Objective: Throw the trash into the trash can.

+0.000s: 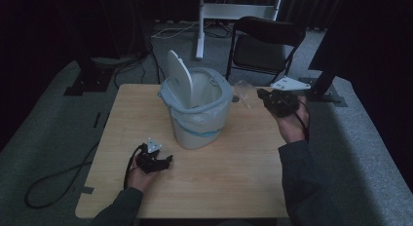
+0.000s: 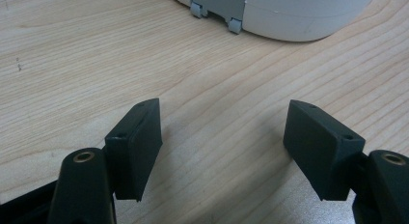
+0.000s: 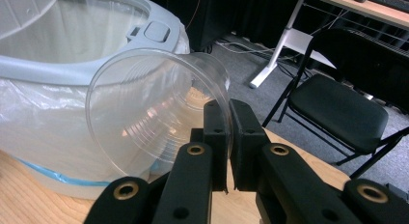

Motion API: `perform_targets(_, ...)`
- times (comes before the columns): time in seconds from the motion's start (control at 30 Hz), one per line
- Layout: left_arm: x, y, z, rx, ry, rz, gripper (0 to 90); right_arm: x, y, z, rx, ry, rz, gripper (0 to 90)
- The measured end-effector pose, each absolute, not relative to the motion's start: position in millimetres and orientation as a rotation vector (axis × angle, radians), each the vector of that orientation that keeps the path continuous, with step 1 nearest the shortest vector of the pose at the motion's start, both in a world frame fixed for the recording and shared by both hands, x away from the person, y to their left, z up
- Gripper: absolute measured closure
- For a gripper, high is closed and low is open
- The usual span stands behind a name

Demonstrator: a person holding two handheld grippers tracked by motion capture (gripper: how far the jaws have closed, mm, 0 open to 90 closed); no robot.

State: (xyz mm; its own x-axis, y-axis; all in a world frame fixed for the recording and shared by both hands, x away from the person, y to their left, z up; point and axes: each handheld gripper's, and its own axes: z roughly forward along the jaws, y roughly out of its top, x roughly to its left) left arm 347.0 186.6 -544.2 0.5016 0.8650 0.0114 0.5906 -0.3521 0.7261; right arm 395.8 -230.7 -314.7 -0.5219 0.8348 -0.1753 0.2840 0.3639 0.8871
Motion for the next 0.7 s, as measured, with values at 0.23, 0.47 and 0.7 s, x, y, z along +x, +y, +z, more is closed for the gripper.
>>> perform_targets(0.23, 347, 187, -544, 2.075, 1.188, 0.525, 30.2, 396, -226, -307, 0.946, 1.987, 1.13, 86.2)
perform_targets(0.47, 347, 187, -544, 2.075, 1.188, 0.525, 30.1, 397, -221, -299, 0.927, 1.981, 1.14, 86.2)
perform_targets(0.7, 347, 187, -544, 2.075, 1.188, 0.525, 30.2, 395, -212, -292, 0.89, 1.986, 1.145, 86.3)
